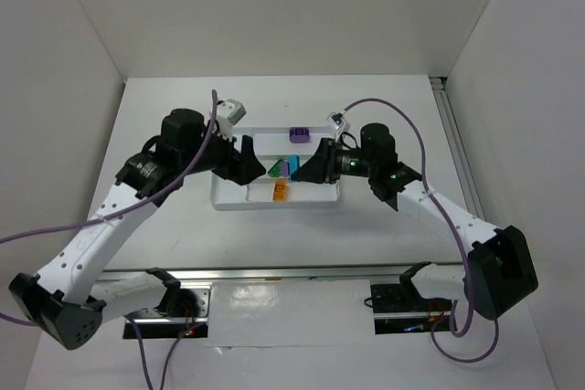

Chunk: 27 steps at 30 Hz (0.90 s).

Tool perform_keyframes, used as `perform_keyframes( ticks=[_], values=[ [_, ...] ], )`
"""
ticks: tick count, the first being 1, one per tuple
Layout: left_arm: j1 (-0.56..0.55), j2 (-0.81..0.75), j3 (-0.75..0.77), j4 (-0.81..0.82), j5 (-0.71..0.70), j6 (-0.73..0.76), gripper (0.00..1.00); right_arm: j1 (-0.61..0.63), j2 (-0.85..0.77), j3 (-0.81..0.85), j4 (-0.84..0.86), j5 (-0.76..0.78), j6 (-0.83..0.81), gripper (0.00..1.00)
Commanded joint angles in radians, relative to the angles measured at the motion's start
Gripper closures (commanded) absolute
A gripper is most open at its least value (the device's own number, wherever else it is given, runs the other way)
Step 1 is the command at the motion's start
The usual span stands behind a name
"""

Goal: Sort the legos into containers by color

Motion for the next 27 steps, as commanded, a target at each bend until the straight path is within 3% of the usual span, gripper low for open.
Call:
perform_keyframes(
  ticks=[1,3,7,10,14,16,19,22,27],
  values=[
    [-0.004,-0.075,-0.014,0.073,0.079,0.206,0.13,-0.062,0.032,0.011,0.066,-0.329,0.073,0.90],
    [-0.004,-0.141,-0.062,0.110,0.164,0.266,0.12,-0.074,0.032,0.011,0.050,-0.389,0.073,0.90],
    [-0.033,-0.256,-0.187,0.271,0.332,0.384,0.10,-0.085,0.012,-0.036,0.223,-0.472,0.205,0.90],
    [-0.096,-0.301,-0.255,0.389,0.296,0.412,0.09,-0.094,-0.009,-0.055,0.241,-0.500,0.248,0.90],
    [-0.156,-0.369,-0.381,0.542,0.303,0.579,0.10,-0.105,-0.020,-0.078,0.342,-0.518,0.360,0.89],
    [-0.179,-0.408,-0.463,0.684,0.261,0.579,0.02,-0.105,-0.029,-0.078,0.356,-0.518,0.377,0.89],
    [-0.179,-0.388,-0.449,0.699,0.234,0.568,0.00,-0.105,-0.039,-0.058,0.310,-0.509,0.377,0.89],
    [-0.179,-0.307,-0.421,0.690,0.247,0.567,0.05,-0.105,-0.039,-0.037,0.310,-0.509,0.377,0.89],
    [-0.188,-0.298,-0.459,0.823,0.238,0.516,0.03,-0.105,-0.039,-0.026,0.310,-0.500,0.377,0.89]
  ],
)
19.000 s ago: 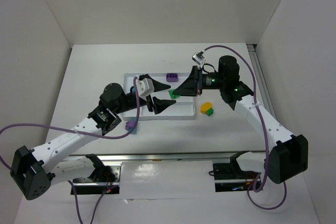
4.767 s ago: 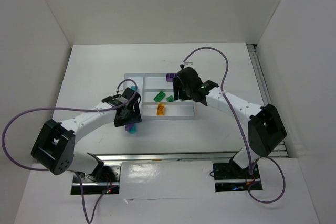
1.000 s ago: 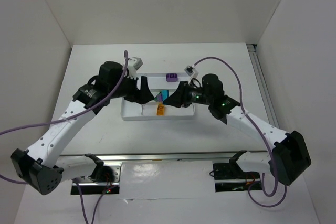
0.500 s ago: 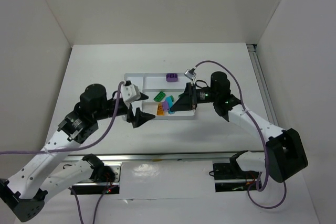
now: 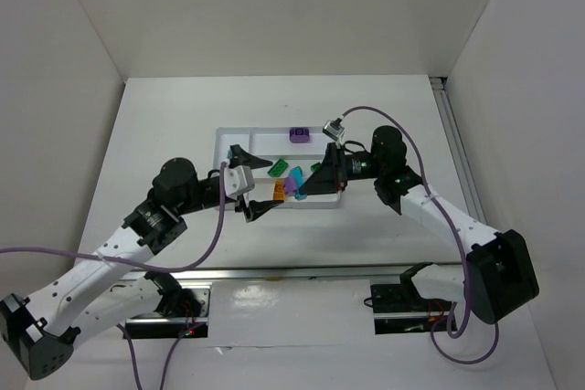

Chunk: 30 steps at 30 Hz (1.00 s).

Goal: Sort the legos into containers by color

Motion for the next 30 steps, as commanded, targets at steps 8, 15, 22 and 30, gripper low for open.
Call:
perform_keyframes(
  ticks=[8,15,22,30],
  values=[
    [-0.006,0.054,0.032,0.103,0.054,-0.019,0.07,-0.006,0.010,0.056,0.137,-0.012,0.053,0.89],
    [-0.006,0.105,0.075,0.104,0.045,-0.065,0.10,-0.006,0.030,0.075,0.146,-0.012,0.050,0.89],
    [-0.006,0.128,0.100,0.083,0.036,-0.070,0.29,-0.006,0.030,0.075,0.146,-0.012,0.050,0.89],
    [-0.006,0.137,0.110,0.092,0.070,-0.102,0.37,-0.006,0.040,0.075,0.155,-0.012,0.050,0.89]
  ],
)
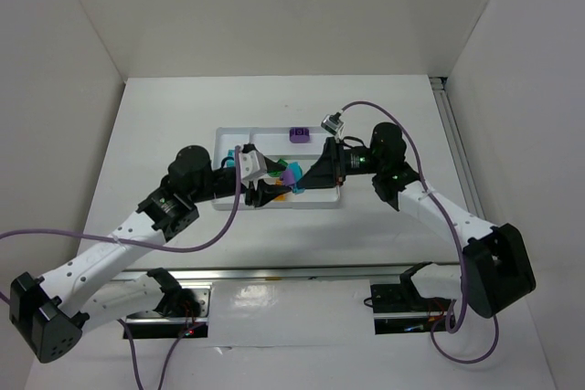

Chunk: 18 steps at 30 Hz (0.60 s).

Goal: Sort the legos into containers by color

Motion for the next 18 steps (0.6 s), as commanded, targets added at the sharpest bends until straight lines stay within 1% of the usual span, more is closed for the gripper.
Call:
perform_keyframes(
  ticks=[1,2,4,5,7,8,9,10,12,14,15,18],
  values=[
    [-0.003,0.010,0.055,0.037,0.044,-0.016,0.41,-0.006,0.004,0.049,0.069,-0.012,-0.001,0.89],
    [-0.003,0.010,0.056,0.028,0.044,-0.016,0.41,-0.006,0.004,0.049,0.069,-0.012,-0.001,0.89],
    [-0.003,0.019,0.065,0.028,0.044,-0.007,0.46,-0.006,0.004,0.049,0.069,-0.012,-0.001,0.89],
    [-0.003,0.019,0.065,0.016,0.044,-0.007,0.56,-0.006,0.004,0.049,0.069,-0.012,-0.001,0.89],
    [-0.003,0.028,0.085,-0.012,0.053,-0.007,0.70,-0.006,0.004,0.049,0.069,-0.012,-0.001,0.89],
    [-0.003,0.042,0.101,-0.025,0.053,0.002,0.78,-0.006,0.004,0.049,0.056,-0.012,-0.001,0.89],
    [-0.003,0.042,0.111,-0.057,0.041,0.002,0.96,-0.006,0.004,0.049,0.046,-0.012,-0.011,0.89],
    [-0.003,0.053,0.111,-0.074,0.032,0.013,1.00,-0.006,0.004,0.049,0.046,-0.003,-0.011,0.89],
    [-0.003,0.053,0.126,-0.116,0.010,0.031,1.00,-0.015,-0.017,0.058,-0.012,0.006,-0.051,0.89],
    [-0.003,0.041,0.126,-0.116,-0.011,0.032,1.00,-0.038,-0.028,0.058,-0.060,0.015,-0.080,0.90],
    [-0.003,0.030,0.112,-0.116,-0.028,0.042,1.00,-0.047,-0.028,0.081,-0.132,0.025,-0.126,0.92],
    [-0.003,-0.019,0.073,-0.098,-0.089,0.032,1.00,-0.084,-0.037,0.093,-0.206,0.025,-0.169,0.93]
  ],
)
